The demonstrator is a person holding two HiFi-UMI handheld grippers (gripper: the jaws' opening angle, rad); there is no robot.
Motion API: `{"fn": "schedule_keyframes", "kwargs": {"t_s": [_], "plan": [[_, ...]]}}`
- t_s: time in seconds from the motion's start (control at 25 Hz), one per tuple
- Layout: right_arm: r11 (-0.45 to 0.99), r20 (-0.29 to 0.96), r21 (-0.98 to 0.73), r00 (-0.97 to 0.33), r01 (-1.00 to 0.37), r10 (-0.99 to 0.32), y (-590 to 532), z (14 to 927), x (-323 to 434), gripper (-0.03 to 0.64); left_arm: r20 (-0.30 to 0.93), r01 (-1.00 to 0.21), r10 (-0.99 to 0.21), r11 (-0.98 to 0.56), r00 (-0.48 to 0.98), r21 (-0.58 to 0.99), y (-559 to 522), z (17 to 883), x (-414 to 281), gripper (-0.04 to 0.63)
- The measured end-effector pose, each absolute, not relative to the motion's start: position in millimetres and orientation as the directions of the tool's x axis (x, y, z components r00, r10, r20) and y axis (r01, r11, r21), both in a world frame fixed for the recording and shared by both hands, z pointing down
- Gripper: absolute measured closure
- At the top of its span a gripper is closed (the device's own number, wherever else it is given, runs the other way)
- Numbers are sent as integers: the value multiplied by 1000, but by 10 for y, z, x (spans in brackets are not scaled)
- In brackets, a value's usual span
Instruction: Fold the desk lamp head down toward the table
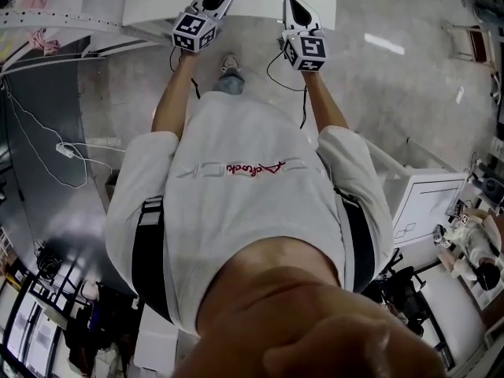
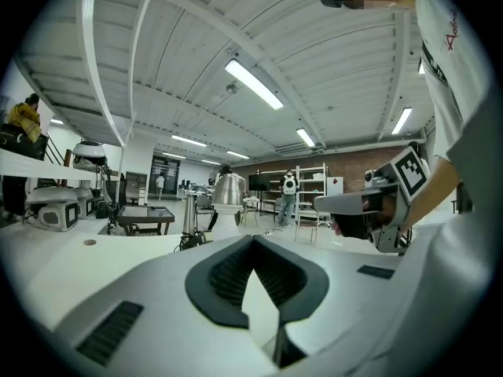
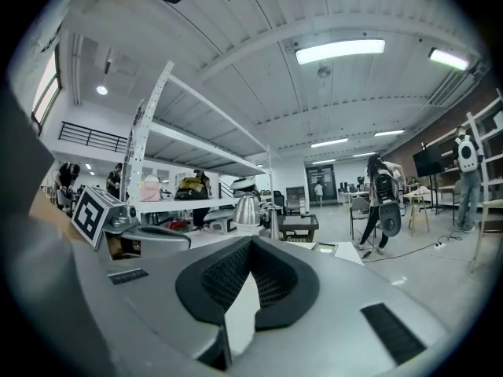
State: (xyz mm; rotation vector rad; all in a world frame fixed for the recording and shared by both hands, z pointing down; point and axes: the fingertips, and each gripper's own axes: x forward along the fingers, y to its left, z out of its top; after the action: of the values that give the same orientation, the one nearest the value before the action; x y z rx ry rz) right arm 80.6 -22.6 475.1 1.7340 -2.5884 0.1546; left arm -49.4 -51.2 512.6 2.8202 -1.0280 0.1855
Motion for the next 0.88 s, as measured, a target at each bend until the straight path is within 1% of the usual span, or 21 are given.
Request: {"fn": "schedule_keyframes", "kwargs": {"t_s": [0.4,0.88], "plan": [[393,71,-52,-396,-918,-915,184,4776,686,611,147,-659,-646,-748,749,78,40,5146,-441,569],[401,66,-45,-403,-915,-913,620,4788,635,611,142,-647,-635,-760,759,60,481,5112,-381,569]]}}
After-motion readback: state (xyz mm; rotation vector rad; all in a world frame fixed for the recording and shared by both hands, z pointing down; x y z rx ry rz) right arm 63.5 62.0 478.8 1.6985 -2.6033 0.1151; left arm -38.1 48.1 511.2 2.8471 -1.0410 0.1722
